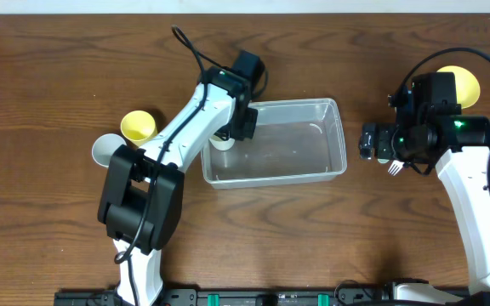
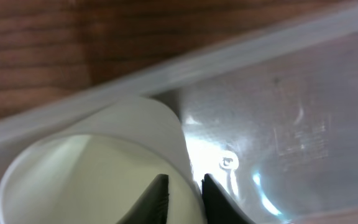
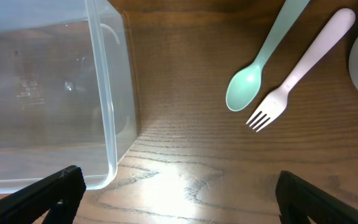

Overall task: Pack container
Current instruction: 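Carry cream cup into the container's left corner and release, then grasp the yellow cup rim with the left gripper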

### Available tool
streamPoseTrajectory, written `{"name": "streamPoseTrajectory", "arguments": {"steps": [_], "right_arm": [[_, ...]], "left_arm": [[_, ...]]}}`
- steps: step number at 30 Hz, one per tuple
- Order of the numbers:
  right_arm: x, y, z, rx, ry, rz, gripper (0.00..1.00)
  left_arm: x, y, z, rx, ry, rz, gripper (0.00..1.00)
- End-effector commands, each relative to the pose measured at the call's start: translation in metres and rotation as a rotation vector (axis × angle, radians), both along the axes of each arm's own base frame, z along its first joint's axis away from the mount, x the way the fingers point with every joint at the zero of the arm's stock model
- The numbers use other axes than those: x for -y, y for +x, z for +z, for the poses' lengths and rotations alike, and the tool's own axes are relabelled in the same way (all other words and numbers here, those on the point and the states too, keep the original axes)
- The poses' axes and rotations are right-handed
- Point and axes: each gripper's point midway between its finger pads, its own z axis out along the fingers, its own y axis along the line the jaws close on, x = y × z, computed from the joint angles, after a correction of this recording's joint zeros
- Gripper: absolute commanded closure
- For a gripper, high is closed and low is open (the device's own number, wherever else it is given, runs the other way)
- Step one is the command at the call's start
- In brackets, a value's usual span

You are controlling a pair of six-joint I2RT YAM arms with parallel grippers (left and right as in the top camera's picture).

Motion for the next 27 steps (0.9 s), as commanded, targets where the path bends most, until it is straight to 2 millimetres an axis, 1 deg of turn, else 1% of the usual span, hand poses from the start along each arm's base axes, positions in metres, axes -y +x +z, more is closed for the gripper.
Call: {"name": "streamPoseTrajectory", "arguments": {"steps": [1, 3, 6, 8, 9, 11, 12, 13, 14, 16, 17, 18, 19, 20, 22, 23, 24, 25, 27], "right_arm": [[0.004, 0.004, 0.005, 0.011, -0.004, -0.025, 0.01], [0.004, 0.004, 0.005, 0.010, -0.004, -0.025, 0.01], [0.004, 0.003, 0.004, 0.007, -0.004, -0.025, 0.01], [0.004, 0.002, 0.004, 0.003, -0.004, -0.025, 0.01], [0.004, 0.002, 0.004, 0.003, -0.004, -0.025, 0.01], [0.004, 0.002, 0.004, 0.003, -0.004, -0.025, 0.01], [0.004, 0.002, 0.004, 0.003, -0.004, -0.025, 0.01], [0.004, 0.002, 0.004, 0.003, -0.004, -0.025, 0.01], [0.004, 0.002, 0.004, 0.003, -0.004, -0.025, 0.01], [0.004, 0.002, 0.004, 0.004, -0.004, -0.025, 0.01], [0.004, 0.002, 0.004, 0.004, -0.004, -0.025, 0.01], [0.004, 0.002, 0.004, 0.004, -0.004, -0.025, 0.01], [0.004, 0.002, 0.004, 0.004, -0.004, -0.025, 0.01], [0.004, 0.002, 0.004, 0.004, -0.004, -0.025, 0.01], [0.004, 0.002, 0.004, 0.004, -0.004, -0.025, 0.01], [0.004, 0.002, 0.004, 0.004, -0.004, -0.025, 0.01], [0.004, 0.002, 0.004, 0.004, -0.003, -0.025, 0.01], [0.003, 0.002, 0.004, 0.004, 0.000, -0.024, 0.01], [0.003, 0.002, 0.004, 0.004, 0.000, -0.024, 0.01]], "left_arm": [[-0.008, 0.003, 0.000, 0.006, 0.019, -0.020, 0.68], [-0.007, 0.003, 0.000, 0.006, 0.019, -0.021, 0.51], [-0.007, 0.003, 0.007, 0.012, 0.015, -0.022, 0.44], [-0.006, 0.003, 0.022, 0.032, 0.006, -0.023, 0.41], [-0.005, 0.005, 0.036, 0.055, -0.005, -0.024, 0.38], [-0.004, 0.009, 0.069, 0.119, -0.034, -0.021, 0.35], [-0.006, 0.012, 0.087, 0.162, -0.041, -0.015, 0.34], [-0.012, 0.016, 0.112, 0.227, -0.041, -0.001, 0.34], [-0.018, 0.017, 0.127, 0.268, -0.039, 0.010, 0.32], [-0.037, 0.019, 0.163, 0.370, -0.030, 0.051, 0.25], [-0.051, 0.018, 0.181, 0.417, -0.021, 0.083, 0.23], [-0.064, 0.017, 0.192, 0.444, -0.015, 0.112, 0.22], [-0.076, 0.016, 0.199, 0.457, -0.013, 0.137, 0.22], [-0.092, 0.015, 0.204, 0.464, -0.008, 0.175, 0.22], [-0.124, 0.013, 0.203, 0.439, 0.011, 0.266, 0.22], [-0.140, 0.012, 0.195, 0.406, 0.019, 0.328, 0.22], [-0.149, 0.011, 0.187, 0.379, 0.019, 0.361, 0.22], [-0.156, 0.011, 0.174, 0.337, 0.010, 0.383, 0.22], [-0.164, 0.011, 0.148, 0.262, -0.012, 0.410, 0.22]]}}
